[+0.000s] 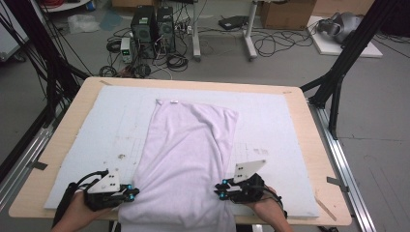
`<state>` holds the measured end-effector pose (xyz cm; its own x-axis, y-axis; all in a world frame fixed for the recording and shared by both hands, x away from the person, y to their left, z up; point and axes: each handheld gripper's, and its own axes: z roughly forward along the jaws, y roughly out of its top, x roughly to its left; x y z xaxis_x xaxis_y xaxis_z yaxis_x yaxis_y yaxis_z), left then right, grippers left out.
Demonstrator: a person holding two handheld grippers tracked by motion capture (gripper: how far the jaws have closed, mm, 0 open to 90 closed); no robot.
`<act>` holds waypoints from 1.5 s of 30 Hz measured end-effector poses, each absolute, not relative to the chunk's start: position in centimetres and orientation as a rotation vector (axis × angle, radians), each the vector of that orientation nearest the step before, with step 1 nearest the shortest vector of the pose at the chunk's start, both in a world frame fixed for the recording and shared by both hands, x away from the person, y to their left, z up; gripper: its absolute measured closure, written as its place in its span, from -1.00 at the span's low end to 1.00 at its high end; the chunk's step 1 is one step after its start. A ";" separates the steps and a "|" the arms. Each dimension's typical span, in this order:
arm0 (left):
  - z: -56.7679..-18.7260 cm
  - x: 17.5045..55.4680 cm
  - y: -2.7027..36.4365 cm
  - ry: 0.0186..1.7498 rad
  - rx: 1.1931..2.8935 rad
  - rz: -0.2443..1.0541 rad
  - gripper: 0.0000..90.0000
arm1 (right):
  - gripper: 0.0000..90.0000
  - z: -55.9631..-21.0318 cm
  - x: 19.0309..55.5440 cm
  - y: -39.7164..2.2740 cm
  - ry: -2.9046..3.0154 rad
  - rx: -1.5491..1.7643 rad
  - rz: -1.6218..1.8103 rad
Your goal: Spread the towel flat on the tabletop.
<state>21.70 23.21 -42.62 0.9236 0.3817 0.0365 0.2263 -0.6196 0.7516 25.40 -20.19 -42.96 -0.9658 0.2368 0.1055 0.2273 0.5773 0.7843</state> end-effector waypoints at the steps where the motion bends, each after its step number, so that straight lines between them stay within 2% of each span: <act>1: -42.3 21.5 23.4 0.425 2.245 0.254 0.91 | 0.67 -42.6 25.5 -20.6 2.759 0.427 1.388; 2: -42.0 21.5 23.6 0.431 2.232 0.274 0.79 | 0.63 -42.3 25.8 -21.0 2.736 0.447 1.369; 3: -41.7 21.8 23.6 0.457 2.220 0.299 0.55 | 0.58 -42.1 26.2 -21.4 2.717 0.485 1.344; 4: -41.5 22.4 23.6 0.470 2.209 0.306 0.45 | 0.56 -41.9 26.8 -21.6 2.695 0.519 1.328; 10: -42.0 26.1 22.2 0.554 2.202 0.352 0.37 | 0.42 -42.4 30.7 -22.3 2.623 0.699 1.202; 13: -43.0 27.9 21.2 0.592 2.221 0.351 0.38 | 0.33 -43.4 32.2 -21.9 2.618 0.756 1.175; 16: -44.1 28.9 20.5 0.607 2.265 0.320 0.48 | 0.37 -44.1 32.8 -21.4 2.631 0.762 1.140; 17: -44.2 29.0 20.6 0.609 2.242 0.306 0.52 | 0.45 -44.3 33.0 -21.3 2.633 0.759 1.133; 20: -44.1 29.0 20.5 0.609 2.255 0.315 0.82 | 0.93 -44.3 33.3 -21.6 2.636 0.751 1.152; 22: -44.0 28.9 20.4 0.606 2.262 0.319 0.94 | 1.00 -44.1 33.6 -22.0 2.679 0.754 1.163; 28: -44.1 29.1 20.6 0.616 2.246 0.303 0.94 | 0.95 -42.1 33.9 -23.8 2.635 0.774 1.172; 29: -44.1 29.0 20.7 0.618 2.245 0.304 0.93 | 0.64 -42.2 33.9 -23.5 2.633 0.784 1.185; 31: -44.2 29.0 20.8 0.624 2.236 0.313 0.85 | 0.48 -42.6 34.0 -22.8 2.663 0.775 1.172; 33: -44.2 29.0 20.9 0.633 2.231 0.315 0.74 | 0.41 -43.2 34.0 -21.8 2.685 0.755 1.095; 35: -44.3 29.0 21.0 0.634 2.225 0.309 0.69 | 0.46 -43.9 34.0 -21.2 2.691 0.750 1.085; 38: -44.3 29.1 21.1 0.635 2.221 0.301 0.68 | 0.87 -44.2 33.9 -21.3 2.646 0.754 1.115; 42: -44.3 29.2 21.2 0.632 2.221 0.298 0.71 | 0.95 -43.8 34.2 -21.6 2.690 0.736 1.095; 45: -44.2 29.3 21.1 0.633 2.230 0.292 0.72 | 0.95 -42.2 34.7 -22.6 2.678 0.720 1.027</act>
<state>29.28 21.14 -44.24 0.8491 0.5281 0.0066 0.3477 -0.5684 0.7457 34.69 -22.58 -42.24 -0.8656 0.5008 0.0013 0.3732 0.6433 0.6686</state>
